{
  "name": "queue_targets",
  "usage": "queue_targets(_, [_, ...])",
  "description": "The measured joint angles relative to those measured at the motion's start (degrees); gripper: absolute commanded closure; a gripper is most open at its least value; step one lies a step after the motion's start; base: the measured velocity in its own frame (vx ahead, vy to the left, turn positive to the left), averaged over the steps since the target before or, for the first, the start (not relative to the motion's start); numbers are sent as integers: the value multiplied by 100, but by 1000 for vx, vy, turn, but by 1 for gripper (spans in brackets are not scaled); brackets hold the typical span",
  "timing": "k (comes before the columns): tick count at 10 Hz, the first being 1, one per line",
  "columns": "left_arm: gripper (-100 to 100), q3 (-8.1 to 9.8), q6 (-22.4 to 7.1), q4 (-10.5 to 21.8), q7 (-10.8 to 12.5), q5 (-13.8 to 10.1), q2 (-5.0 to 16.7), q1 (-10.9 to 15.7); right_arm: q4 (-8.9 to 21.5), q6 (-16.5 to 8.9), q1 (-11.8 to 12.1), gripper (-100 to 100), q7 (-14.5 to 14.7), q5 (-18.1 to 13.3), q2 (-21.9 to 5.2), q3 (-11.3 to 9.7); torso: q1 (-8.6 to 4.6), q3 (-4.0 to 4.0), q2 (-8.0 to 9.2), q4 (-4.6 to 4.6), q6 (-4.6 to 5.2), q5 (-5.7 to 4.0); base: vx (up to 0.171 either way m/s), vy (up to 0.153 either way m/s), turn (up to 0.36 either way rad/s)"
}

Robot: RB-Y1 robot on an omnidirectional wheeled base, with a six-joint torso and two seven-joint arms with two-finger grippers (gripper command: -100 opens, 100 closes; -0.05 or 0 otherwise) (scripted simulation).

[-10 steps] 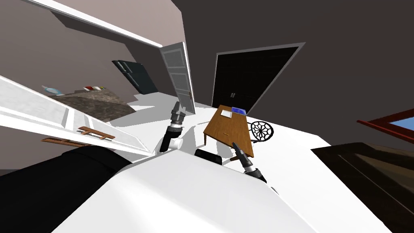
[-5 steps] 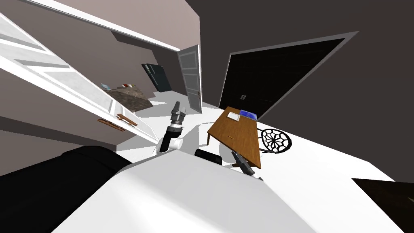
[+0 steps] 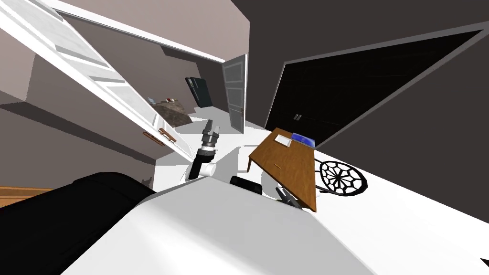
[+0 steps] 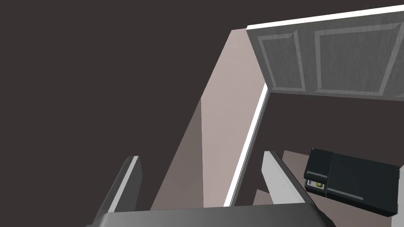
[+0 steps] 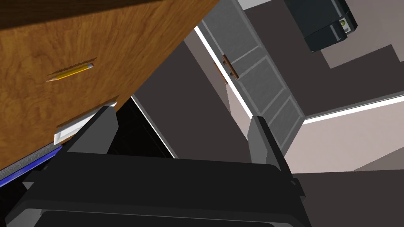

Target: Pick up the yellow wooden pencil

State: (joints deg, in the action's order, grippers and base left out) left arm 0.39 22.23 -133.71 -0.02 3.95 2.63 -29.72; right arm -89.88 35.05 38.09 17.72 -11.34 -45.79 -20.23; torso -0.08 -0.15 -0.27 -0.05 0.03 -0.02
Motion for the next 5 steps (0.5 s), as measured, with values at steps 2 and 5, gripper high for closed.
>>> queue_targets(2, [0, 0, 0, 0, 0, 0, 0, 0, 353, 59, 47, -100, 156, -97, -113, -85, 1, -2, -3, 0, -1, 0, 11, -5, 326])
queue_targets(5, [0, 1, 0, 0, 0, 0, 0, -1, 832, 64, 33, -100, 295, -205, -330, -196, 3, -4, -7, -1, 5, 0, 19, 1, 332])
